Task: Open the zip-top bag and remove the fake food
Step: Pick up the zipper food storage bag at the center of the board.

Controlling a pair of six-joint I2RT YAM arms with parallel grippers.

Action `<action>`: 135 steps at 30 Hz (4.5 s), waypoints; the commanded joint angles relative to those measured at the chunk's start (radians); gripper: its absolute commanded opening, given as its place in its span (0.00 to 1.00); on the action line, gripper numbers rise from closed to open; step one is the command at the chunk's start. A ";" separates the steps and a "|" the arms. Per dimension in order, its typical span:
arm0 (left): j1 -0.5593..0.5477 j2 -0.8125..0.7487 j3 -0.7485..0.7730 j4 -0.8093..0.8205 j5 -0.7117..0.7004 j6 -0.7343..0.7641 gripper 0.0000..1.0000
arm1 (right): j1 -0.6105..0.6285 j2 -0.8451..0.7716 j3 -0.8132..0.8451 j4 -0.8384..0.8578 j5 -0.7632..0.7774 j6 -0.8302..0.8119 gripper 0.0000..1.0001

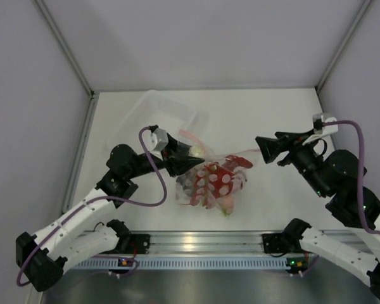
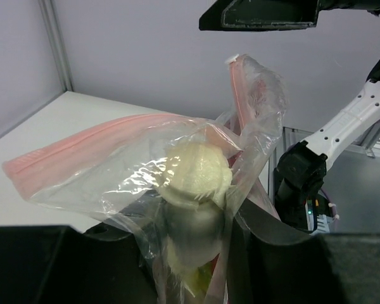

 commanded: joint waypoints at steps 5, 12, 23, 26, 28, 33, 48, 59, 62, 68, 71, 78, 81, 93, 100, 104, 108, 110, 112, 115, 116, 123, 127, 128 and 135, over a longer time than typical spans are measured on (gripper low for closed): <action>0.003 -0.114 -0.036 0.126 -0.090 0.029 0.00 | -0.014 -0.053 0.045 0.023 -0.104 0.354 0.72; 0.003 -0.186 -0.085 0.192 -0.101 0.011 0.00 | -0.014 -0.038 0.019 0.040 -0.181 0.458 0.69; 0.003 -0.233 -0.110 0.212 -0.130 0.033 0.00 | -0.016 0.042 -0.014 0.124 -0.355 0.614 0.63; 0.003 -0.234 -0.124 0.249 -0.126 0.034 0.00 | -0.014 0.040 -0.030 0.147 -0.362 0.628 0.53; 0.003 -0.223 -0.127 0.256 -0.123 0.037 0.00 | -0.016 0.046 -0.036 0.164 -0.385 0.644 0.43; 0.001 -0.197 -0.122 0.257 -0.146 0.063 0.00 | -0.014 0.066 -0.030 0.164 -0.422 0.639 0.35; 0.003 -0.148 -0.151 0.257 -0.253 0.001 0.00 | -0.014 -0.030 -0.112 0.307 -0.356 0.353 0.00; 0.003 -0.126 -0.176 0.253 -0.218 -0.088 0.89 | -0.014 -0.043 -0.228 0.485 -0.427 -0.027 0.00; 0.003 -0.140 -0.147 0.128 -0.297 -0.047 0.98 | -0.014 -0.017 -0.228 0.488 -0.410 -0.083 0.00; 0.003 -0.189 -0.004 -0.115 -0.465 0.044 0.98 | -0.014 -0.001 -0.243 0.494 -0.485 -0.157 0.00; 0.001 -0.159 0.060 -0.129 -0.330 0.084 0.98 | -0.014 -0.010 -0.246 0.482 -0.563 -0.195 0.00; 0.003 0.087 0.220 -0.129 0.217 0.124 0.98 | -0.014 -0.018 -0.199 0.378 -0.736 -0.289 0.00; 0.001 0.161 0.251 -0.127 0.305 0.141 0.98 | -0.014 -0.007 -0.180 0.335 -0.766 -0.303 0.00; -0.025 0.285 0.291 -0.129 0.399 0.152 0.79 | -0.014 -0.001 -0.185 0.347 -0.790 -0.306 0.00; -0.089 0.337 0.288 -0.129 0.354 0.156 0.39 | -0.016 0.007 -0.185 0.376 -0.747 -0.289 0.00; -0.097 0.349 0.295 -0.129 0.304 0.150 0.00 | -0.014 0.002 -0.185 0.356 -0.723 -0.285 0.00; -0.095 0.330 0.285 -0.127 0.295 0.179 0.00 | -0.016 -0.003 -0.163 0.264 -0.655 -0.282 0.22; -0.095 0.305 0.272 -0.129 0.293 0.185 0.00 | -0.014 -0.004 -0.148 0.201 -0.617 -0.285 0.27; -0.095 0.285 0.263 -0.129 0.307 0.196 0.00 | -0.014 -0.018 -0.137 0.126 -0.608 -0.288 0.30; -0.095 0.264 0.258 -0.129 0.316 0.198 0.00 | -0.014 -0.030 -0.128 0.054 -0.615 -0.291 0.32; -0.095 0.260 0.258 -0.129 0.318 0.198 0.00 | -0.014 -0.032 -0.126 0.048 -0.623 -0.291 0.31; -0.095 0.260 0.272 -0.129 0.359 0.187 0.00 | -0.014 -0.043 -0.122 0.064 -0.690 -0.295 0.22; -0.095 0.271 0.277 -0.129 0.382 0.187 0.00 | -0.014 -0.015 -0.100 0.074 -0.707 -0.297 0.22; -0.095 0.273 0.277 -0.129 0.387 0.188 0.00 | -0.016 -0.009 -0.096 0.077 -0.706 -0.295 0.22; -0.095 0.293 0.277 -0.127 0.404 0.188 0.00 | -0.014 0.037 -0.080 0.089 -0.713 -0.288 0.04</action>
